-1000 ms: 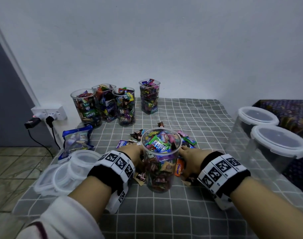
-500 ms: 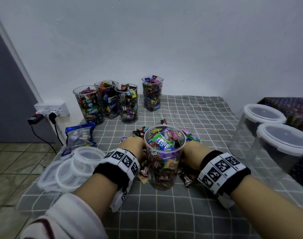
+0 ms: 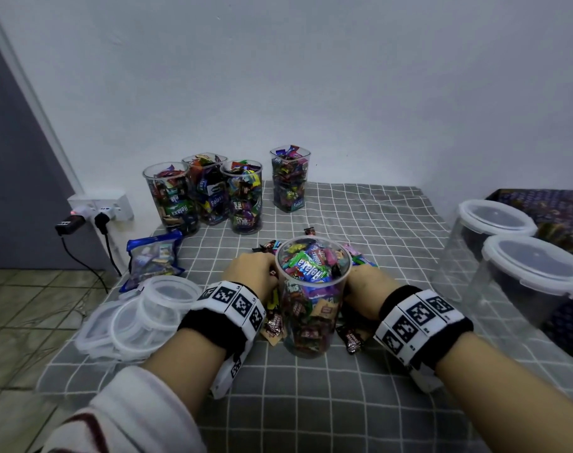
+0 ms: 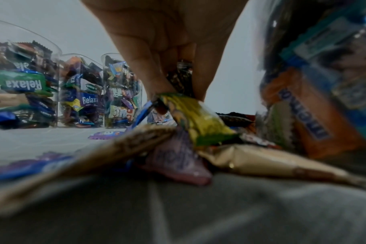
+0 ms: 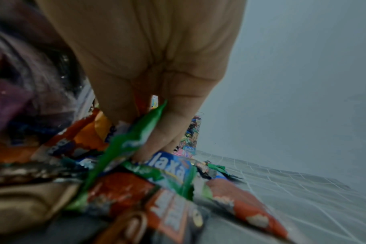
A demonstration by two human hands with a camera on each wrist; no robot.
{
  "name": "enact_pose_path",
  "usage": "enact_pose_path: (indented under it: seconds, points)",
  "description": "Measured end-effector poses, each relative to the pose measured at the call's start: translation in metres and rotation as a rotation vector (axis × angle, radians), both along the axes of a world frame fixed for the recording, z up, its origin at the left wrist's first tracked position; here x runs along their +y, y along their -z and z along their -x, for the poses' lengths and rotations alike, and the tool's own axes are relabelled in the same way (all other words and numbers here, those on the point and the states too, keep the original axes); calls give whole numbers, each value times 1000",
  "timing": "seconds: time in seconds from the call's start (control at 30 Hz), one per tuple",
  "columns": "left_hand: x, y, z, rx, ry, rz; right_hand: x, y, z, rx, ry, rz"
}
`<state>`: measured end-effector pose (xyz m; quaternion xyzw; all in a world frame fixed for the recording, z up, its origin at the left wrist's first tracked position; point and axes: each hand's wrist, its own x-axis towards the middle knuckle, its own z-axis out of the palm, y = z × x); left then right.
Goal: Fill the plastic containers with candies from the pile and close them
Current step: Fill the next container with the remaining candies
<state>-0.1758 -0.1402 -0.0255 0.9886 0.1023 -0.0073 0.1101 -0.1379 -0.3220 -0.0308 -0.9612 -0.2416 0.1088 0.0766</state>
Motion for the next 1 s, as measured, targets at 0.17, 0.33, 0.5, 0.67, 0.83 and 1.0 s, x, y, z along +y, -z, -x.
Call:
enact_pose_path:
  seconds: [0.17,0.33,0.5,0.67,0.83,1.0]
  points:
    - [1,0,1,-49,-15,18,-7,-5,-4,-23,72,-53]
    - [2,2,-2,-72,-17,21,-28,-11,-13,38,173,-274]
    - [4,6,-4,-93,-9,14,-36,-32,-8,-33,171,-513]
    - [5,7,-6,-97,-1,17,-23,-68,3,-104,81,-789]
    - [6,10,-8,-113,1,37,-1,-91,19,-239,-55,-894]
    - [6,10,-7,-150,-3,58,17,-88,25,-342,-154,-807]
